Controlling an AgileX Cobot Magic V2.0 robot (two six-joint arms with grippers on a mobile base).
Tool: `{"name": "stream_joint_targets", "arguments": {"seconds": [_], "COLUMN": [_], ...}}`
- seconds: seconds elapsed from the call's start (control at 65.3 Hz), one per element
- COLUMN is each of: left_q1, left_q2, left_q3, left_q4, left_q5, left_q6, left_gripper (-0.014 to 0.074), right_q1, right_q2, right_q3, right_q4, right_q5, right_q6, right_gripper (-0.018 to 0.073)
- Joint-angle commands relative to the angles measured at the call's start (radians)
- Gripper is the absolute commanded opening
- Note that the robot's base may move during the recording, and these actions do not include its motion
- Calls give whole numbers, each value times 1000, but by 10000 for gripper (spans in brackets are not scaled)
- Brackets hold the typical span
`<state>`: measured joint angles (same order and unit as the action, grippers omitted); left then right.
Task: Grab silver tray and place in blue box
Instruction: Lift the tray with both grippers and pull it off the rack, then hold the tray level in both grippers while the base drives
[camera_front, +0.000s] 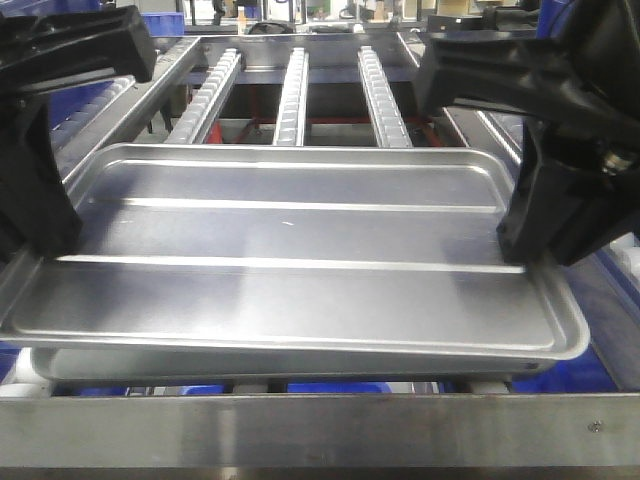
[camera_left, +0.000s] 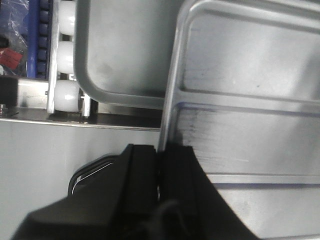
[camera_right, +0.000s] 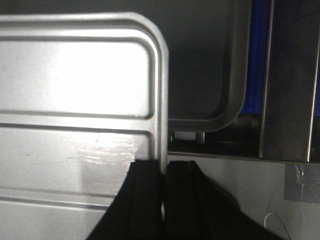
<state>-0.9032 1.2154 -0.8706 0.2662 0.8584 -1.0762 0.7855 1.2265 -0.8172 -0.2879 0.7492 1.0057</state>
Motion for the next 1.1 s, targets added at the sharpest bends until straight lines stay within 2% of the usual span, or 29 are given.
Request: {"name": "stream_joint_targets", "arguments": {"seconds": [0.0, 1.087], "left_q1": [1, 1], "left_q2": [-30, -30], "left_q3": [-21, -21], "left_q4": [69, 69], "left_q5": [32, 30], "left_q6": [-31, -31], "left_gripper": [-104, -104], "right_q1": [-4, -4], "right_q2": [-29, -29], "right_q3": [-17, -17], "right_q4": [-64, -64], "right_q5": [50, 51], "right_q6": [1, 1], "right_gripper": [52, 52]}}
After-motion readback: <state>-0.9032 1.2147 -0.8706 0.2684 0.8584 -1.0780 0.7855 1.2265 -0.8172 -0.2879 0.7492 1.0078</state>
